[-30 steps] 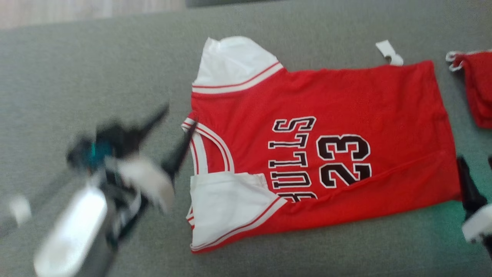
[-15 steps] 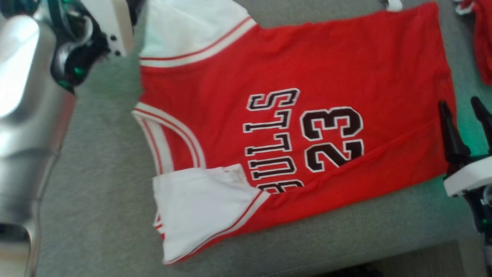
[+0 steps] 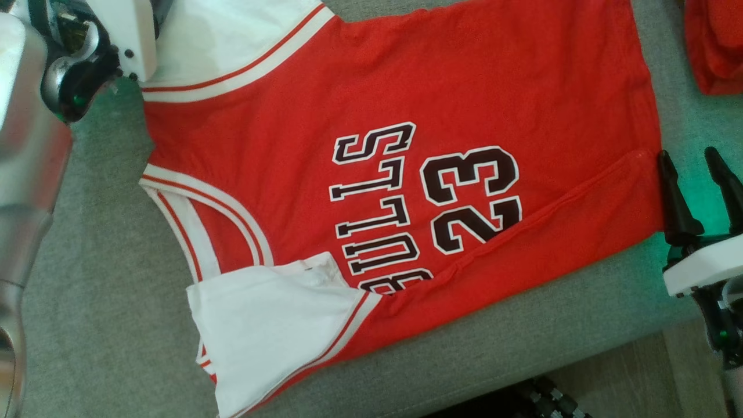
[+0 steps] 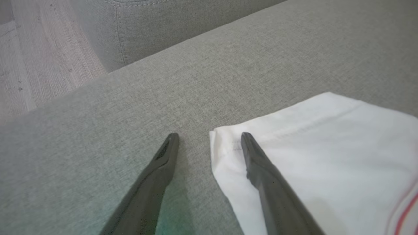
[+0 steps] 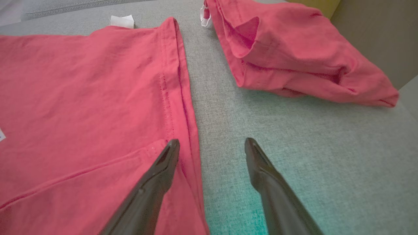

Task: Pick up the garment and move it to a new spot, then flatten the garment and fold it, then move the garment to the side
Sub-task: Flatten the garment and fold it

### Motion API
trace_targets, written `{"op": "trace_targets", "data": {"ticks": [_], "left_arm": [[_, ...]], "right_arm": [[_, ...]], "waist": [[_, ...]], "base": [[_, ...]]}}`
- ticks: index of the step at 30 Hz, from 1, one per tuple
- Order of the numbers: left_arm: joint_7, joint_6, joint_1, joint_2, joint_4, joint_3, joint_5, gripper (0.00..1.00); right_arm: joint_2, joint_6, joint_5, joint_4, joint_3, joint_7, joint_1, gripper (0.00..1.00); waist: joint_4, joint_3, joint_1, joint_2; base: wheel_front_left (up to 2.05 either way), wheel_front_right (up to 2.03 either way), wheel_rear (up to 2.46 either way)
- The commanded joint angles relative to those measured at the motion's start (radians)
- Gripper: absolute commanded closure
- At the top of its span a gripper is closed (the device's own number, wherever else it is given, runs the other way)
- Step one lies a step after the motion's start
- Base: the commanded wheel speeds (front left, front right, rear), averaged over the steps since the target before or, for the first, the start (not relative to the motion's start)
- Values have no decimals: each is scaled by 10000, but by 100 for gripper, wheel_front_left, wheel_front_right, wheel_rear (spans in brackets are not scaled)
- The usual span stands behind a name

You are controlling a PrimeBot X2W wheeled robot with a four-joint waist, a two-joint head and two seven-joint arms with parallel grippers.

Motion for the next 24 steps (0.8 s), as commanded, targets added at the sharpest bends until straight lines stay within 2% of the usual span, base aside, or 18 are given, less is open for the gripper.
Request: {"op": "trace_targets", "data": {"ticks": [1,4,5,6,7,8,16,20,24], "left_arm": [[-21,18,-257,494,-118,169,16,0],[-96,18,-303,520,46,19,-90,0],[-88,18,-308,509,78,-42,-166,26],[-85,18,-307,494,81,-101,-271,58],[-90,18,-310,477,81,-146,-386,96],[-130,18,-321,452,71,-166,-501,100],[-1505,18,-648,437,148,-449,-386,100],[-1909,18,-740,353,201,-747,-440,100],[-2011,18,-854,225,104,-1133,-626,100]], "right_arm": [[-172,-9,52,-234,83,-93,-1,0],[-157,-9,38,-199,97,-104,-16,0],[-159,-9,31,-189,94,-105,-22,0],[-165,-9,26,-183,84,-103,-31,0],[-178,-9,21,-179,70,-102,-41,0],[-193,-9,19,-177,52,-102,-52,0],[-546,-9,70,-237,438,226,-683,0],[-744,-9,380,134,970,1059,-1919,0],[-882,-9,691,1145,1527,1909,-3522,0]], "waist": [[-4,1,0,1],[-18,4,0,1],[-14,1,0,1],[-7,-1,0,1],[1,-8,0,1],[17,-15,0,1],[136,-217,0,1],[208,-393,0,1],[383,-459,0,1]], "base": [[0,0,0],[0,0,0],[0,0,0],[0,0,0],[0,0,0],[0,0,0],[0,0,0],[0,0,0],[0,0,0]]}}
